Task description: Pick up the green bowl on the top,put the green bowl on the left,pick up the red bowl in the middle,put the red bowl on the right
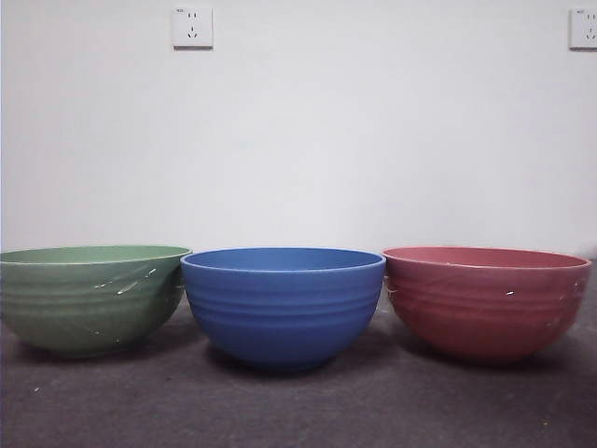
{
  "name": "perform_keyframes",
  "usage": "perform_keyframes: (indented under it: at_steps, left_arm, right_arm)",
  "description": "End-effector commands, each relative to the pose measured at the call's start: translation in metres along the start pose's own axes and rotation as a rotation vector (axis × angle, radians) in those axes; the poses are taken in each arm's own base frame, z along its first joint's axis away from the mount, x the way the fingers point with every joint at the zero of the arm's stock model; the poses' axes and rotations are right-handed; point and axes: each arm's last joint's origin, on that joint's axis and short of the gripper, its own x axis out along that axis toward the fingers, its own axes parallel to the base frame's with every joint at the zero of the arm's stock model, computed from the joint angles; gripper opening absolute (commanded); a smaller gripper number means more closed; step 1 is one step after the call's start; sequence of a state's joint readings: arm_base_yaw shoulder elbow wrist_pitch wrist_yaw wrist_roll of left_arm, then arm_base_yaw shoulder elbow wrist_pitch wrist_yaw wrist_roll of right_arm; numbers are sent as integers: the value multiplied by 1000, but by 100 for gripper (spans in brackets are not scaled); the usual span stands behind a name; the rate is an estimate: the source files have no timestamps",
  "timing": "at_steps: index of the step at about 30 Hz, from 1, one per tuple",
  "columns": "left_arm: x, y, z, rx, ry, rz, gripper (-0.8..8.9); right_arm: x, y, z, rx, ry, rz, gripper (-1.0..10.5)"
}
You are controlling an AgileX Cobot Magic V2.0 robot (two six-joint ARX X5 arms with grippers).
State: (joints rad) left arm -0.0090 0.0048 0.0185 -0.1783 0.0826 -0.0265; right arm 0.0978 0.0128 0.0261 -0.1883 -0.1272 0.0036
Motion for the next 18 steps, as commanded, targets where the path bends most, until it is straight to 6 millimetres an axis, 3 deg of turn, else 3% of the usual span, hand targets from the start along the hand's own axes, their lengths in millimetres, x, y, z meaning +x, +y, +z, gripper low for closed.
perform_keyframes:
  at_steps: [1, 18]
  left_arm:
    - [1, 1, -5, -5, 12, 4, -3]
    - [1, 1, -5, -5, 12, 4, -3]
  right_arm:
    - [1, 0, -4, 7, 12, -1, -16]
    - [1, 0, -4, 7, 12, -1, -16]
